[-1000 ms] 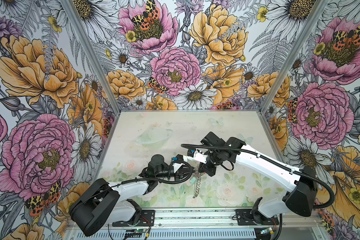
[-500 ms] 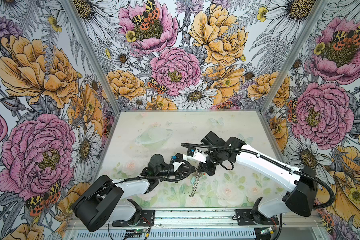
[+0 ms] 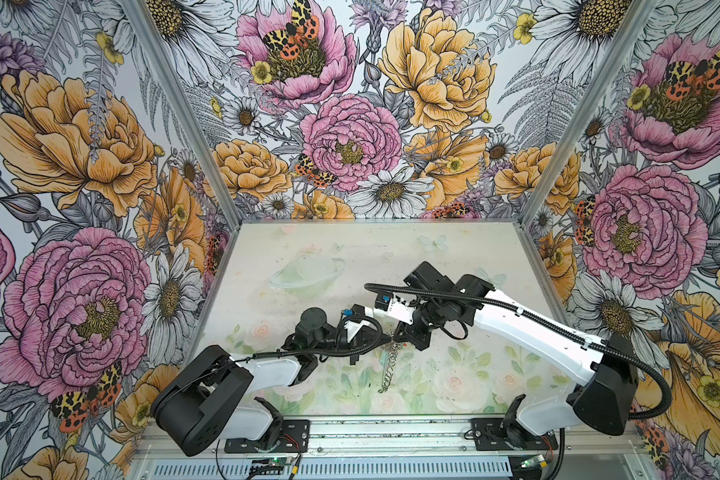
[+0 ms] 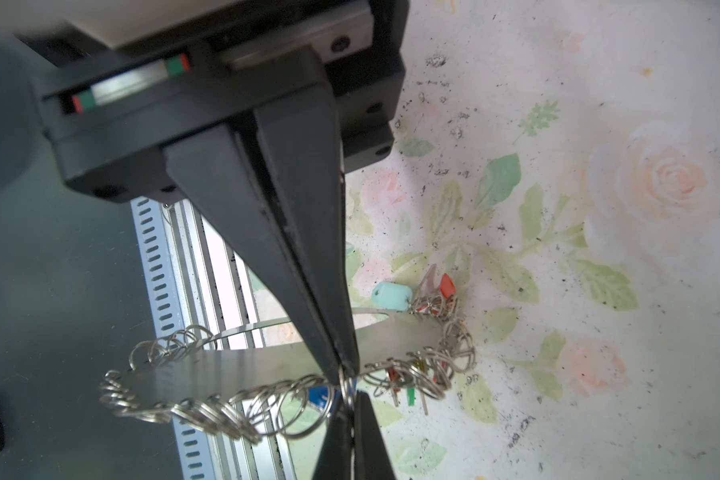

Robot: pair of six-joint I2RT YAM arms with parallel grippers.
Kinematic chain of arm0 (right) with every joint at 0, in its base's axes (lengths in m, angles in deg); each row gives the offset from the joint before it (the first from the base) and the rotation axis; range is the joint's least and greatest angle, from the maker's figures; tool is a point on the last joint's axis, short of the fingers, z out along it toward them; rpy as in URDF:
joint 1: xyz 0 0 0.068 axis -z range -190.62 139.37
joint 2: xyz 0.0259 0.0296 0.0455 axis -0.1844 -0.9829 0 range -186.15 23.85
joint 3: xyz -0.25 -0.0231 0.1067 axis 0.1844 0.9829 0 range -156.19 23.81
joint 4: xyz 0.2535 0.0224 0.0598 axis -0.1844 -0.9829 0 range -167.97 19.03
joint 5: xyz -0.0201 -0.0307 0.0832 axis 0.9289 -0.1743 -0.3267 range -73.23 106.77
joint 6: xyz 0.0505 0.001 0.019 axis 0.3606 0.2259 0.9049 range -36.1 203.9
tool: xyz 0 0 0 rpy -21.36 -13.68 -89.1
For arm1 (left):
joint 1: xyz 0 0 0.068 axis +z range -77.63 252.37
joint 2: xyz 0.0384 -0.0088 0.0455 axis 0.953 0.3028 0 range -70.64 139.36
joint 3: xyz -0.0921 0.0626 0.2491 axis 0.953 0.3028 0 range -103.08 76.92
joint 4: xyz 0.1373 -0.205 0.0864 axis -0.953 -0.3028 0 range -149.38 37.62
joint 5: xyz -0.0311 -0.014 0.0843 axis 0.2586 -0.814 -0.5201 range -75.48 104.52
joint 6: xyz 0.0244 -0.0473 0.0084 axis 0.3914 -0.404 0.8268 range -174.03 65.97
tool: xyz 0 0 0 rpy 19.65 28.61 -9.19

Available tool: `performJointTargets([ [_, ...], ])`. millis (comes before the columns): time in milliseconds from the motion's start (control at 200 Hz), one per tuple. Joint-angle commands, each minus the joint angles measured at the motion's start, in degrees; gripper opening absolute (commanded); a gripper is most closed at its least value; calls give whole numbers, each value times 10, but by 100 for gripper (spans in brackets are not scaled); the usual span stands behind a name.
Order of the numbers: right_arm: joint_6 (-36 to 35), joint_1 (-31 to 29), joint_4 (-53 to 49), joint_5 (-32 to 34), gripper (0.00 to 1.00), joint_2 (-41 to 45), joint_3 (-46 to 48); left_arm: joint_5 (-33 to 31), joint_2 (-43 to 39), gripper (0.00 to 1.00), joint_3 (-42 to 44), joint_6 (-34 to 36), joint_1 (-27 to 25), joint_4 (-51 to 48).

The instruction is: Put the keys on the keyring

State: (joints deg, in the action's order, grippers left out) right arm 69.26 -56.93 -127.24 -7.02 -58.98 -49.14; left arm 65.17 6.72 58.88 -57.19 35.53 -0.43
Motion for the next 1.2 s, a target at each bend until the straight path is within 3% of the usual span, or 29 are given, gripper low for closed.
performJointTargets([
  [0,12,6,69,-18,9,42,16,2,4,0,7,-9,2,37],
  [145,40,52,115,-40,18,96,62,-26,2,0,17,-17,2,65],
  [325,82,60,148,-44,18,124,113,-33,6,0,22,-23,2,90],
  [515,119,44,212,-26,13,149,169,-36,24,0,24,-37,3,131],
  [976,136,18,277,44,8,150,213,-22,56,0,20,-67,4,203],
  [1196,144,15,304,15,7,151,220,-17,46,0,18,-52,3,179],
])
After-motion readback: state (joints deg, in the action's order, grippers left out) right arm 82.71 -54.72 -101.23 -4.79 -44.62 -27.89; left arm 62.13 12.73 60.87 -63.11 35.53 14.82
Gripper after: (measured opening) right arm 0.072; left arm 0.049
